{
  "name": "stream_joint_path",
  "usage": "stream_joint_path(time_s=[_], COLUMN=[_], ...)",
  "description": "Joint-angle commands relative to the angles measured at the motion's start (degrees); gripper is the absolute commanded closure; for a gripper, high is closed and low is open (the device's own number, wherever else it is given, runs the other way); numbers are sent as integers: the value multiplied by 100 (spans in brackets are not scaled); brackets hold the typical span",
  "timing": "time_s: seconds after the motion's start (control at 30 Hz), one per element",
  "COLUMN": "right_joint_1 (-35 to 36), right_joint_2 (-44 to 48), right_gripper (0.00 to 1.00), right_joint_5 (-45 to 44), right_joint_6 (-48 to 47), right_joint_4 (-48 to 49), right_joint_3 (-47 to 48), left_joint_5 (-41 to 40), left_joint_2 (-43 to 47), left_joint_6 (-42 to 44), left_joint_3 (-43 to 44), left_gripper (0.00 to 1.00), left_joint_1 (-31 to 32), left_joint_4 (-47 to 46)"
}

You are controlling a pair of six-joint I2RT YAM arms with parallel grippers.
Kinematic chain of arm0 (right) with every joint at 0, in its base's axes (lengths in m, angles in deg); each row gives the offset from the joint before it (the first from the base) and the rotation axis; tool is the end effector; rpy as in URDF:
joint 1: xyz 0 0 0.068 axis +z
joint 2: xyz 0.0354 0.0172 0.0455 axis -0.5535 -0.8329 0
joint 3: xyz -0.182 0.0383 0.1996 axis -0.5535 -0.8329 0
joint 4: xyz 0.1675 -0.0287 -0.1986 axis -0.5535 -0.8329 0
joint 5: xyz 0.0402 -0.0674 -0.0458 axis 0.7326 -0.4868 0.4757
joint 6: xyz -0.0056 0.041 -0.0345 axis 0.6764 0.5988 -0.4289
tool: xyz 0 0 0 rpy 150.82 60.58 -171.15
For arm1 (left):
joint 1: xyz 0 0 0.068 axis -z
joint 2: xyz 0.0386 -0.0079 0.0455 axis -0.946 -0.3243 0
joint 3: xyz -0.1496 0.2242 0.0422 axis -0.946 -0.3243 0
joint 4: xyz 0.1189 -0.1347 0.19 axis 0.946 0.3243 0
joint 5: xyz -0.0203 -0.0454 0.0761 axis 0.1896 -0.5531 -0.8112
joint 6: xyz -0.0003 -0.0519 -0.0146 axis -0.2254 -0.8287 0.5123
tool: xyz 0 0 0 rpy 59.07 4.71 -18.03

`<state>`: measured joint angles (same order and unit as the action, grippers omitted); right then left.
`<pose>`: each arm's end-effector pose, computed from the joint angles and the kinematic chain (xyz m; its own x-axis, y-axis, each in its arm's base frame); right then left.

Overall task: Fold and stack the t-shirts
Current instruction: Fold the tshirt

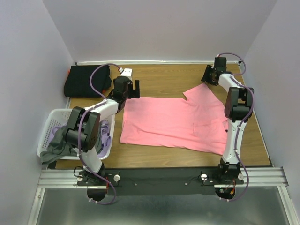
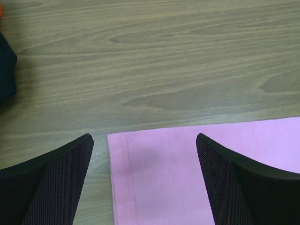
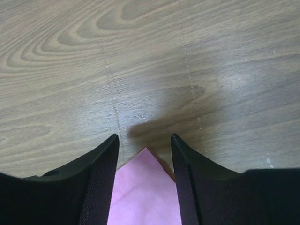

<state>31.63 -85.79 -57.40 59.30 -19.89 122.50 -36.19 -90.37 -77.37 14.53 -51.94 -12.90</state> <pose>0.5271 -0.0161 0.1571 -0.6773 0.3062 -0.6690 0.1918 0.9513 0.2413 0.3661 -0.1222 0.2095 -0.4670 -0.0564 -0.8824 0.1227 0.9842 -0.1279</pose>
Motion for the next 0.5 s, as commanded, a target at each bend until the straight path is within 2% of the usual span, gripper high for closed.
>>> stream_joint_path(time_s=[0.0,0.37,0.47], right_joint_1=[13,57,66], right_joint_2=[79,334,334], right_gripper=[45,55,68], right_joint_5=[264,370,352], right_joint_6=[-63,-115,-133], right_joint_4=[-260,-251,-260], right_joint_3=[-342,-747,-765], left_joint_5=[-325,-308,-212], left_joint_2=[-203,-616,-783], left_joint_6=[15,-82,-126], left_joint_3=[330,708,805], left_gripper=[2,2,3], left_joint_1=[-42,-182,-226], left_joint_4=[250,567,629])
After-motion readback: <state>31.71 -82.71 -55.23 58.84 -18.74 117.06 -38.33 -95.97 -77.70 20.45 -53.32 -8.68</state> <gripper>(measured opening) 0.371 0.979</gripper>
